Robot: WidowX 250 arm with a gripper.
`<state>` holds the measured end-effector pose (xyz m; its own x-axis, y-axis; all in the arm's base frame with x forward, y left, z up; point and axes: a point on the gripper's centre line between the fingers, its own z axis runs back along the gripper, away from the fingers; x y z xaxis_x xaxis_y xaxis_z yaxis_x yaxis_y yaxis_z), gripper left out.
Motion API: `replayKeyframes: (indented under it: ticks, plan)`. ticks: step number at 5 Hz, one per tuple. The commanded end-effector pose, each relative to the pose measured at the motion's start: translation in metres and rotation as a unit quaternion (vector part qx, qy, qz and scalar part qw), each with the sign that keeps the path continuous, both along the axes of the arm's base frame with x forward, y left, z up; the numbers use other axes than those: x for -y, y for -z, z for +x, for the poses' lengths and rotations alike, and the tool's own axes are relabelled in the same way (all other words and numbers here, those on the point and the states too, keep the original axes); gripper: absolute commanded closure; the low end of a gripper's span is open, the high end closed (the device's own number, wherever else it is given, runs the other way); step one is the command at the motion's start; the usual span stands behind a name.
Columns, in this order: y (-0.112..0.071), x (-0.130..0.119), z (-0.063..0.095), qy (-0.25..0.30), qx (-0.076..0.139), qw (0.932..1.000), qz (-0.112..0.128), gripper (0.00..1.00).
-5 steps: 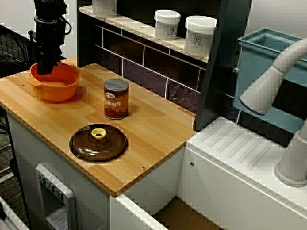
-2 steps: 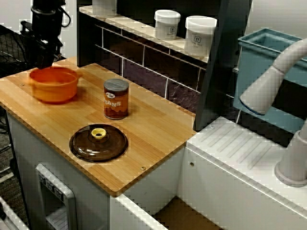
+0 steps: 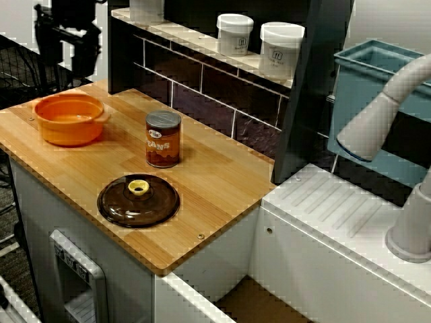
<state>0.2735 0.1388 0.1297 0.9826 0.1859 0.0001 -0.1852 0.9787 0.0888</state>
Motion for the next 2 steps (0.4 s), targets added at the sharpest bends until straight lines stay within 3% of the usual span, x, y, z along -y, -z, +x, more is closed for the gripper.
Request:
replayKeyframes:
  ticks: [1, 2]
  plan:
    - [-0.020, 0.052, -0.003, 0.037, 0.022, 0.9990, 0.014, 0.00]
    - [-0.017, 0.081, 0.010, 0.161, 0.005, 0.9869, 0.001, 0.00]
